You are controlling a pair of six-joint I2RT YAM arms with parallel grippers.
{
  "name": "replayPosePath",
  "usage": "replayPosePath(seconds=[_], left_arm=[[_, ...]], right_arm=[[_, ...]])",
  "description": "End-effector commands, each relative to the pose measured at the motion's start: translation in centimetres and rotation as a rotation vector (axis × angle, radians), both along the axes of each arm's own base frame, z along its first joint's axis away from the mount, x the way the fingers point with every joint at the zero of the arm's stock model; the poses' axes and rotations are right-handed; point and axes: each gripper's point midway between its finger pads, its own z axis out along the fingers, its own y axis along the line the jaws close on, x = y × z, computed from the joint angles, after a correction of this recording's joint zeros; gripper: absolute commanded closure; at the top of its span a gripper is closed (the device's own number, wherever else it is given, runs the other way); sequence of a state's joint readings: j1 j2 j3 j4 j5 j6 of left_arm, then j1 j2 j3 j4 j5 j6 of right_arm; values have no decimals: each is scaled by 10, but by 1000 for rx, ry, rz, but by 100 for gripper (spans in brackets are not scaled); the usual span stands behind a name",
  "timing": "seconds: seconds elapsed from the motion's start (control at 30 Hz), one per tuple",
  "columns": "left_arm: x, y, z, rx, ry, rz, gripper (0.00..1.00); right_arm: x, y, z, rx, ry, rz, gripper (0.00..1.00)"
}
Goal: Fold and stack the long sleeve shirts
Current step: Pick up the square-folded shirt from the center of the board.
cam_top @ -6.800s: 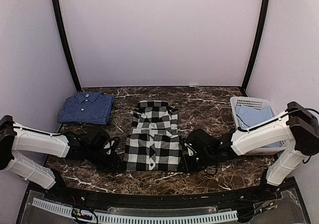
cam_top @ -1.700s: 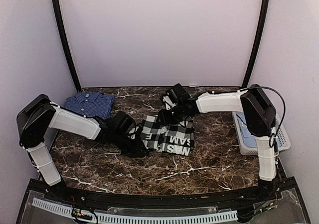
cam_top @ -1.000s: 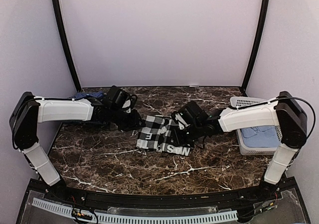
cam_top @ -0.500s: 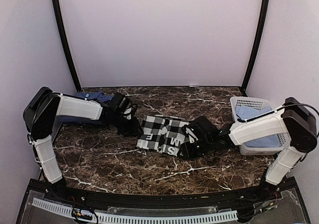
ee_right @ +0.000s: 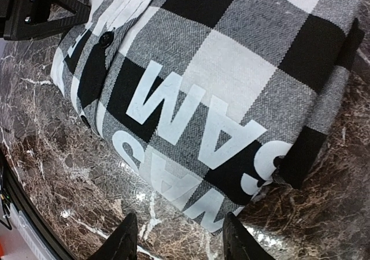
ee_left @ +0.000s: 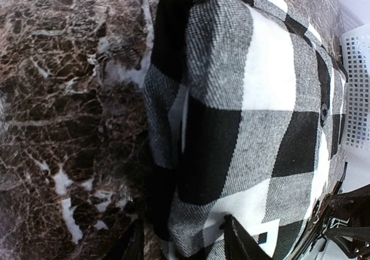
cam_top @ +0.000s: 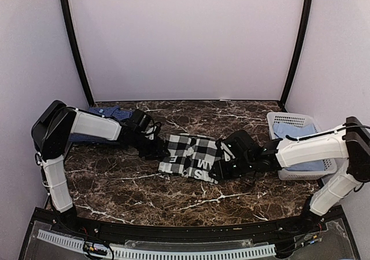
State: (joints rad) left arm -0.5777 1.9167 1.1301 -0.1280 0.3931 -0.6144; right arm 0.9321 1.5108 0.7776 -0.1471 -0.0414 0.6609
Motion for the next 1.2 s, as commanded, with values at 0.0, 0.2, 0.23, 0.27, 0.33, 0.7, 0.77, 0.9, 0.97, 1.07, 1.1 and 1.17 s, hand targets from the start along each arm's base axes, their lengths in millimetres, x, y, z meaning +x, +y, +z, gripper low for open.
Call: replayPosePath(seconds=[0.0,0.2,0.23,0.27,0.33,0.7,0.77,0.9,0.97,1.07,1.1,1.17], left_arm=[[-9,0,-19,-2,67,-3,54],[-16,-6,-33,24,112,10,57],[-18,-6,-35,28,121,15,59],[-19,-8,-36,32,126,15,60],[-22,-9,-39,33,138,25,63],[-26,-21,-17,-82,138,69,99],[-27,-19,-2,-96,114,70,100],[-33,-10,15,-67,80,50,100],[-37,-2,21,-43,68,40,100],[-48,13,23,-1,66,21,100],[-48,17,30,-6,52,20,100],[-54,27,35,14,38,6,100]], right_arm=[[15,-10,22,-3,-83,-74,52],[38,-32,44,-10,-198,-209,48],[41,-35,47,-9,-213,-223,47],[43,-36,49,-6,-222,-233,46],[46,-39,51,-3,-234,-246,46],[58,-43,36,-8,-216,-262,46],[59,-41,35,-6,-211,-257,46],[60,-40,30,-28,-201,-244,46],[60,-37,25,-38,-191,-231,46],[59,-31,19,-37,-168,-202,46],[58,-27,19,-29,-163,-189,46],[57,-19,18,-12,-149,-167,46]])
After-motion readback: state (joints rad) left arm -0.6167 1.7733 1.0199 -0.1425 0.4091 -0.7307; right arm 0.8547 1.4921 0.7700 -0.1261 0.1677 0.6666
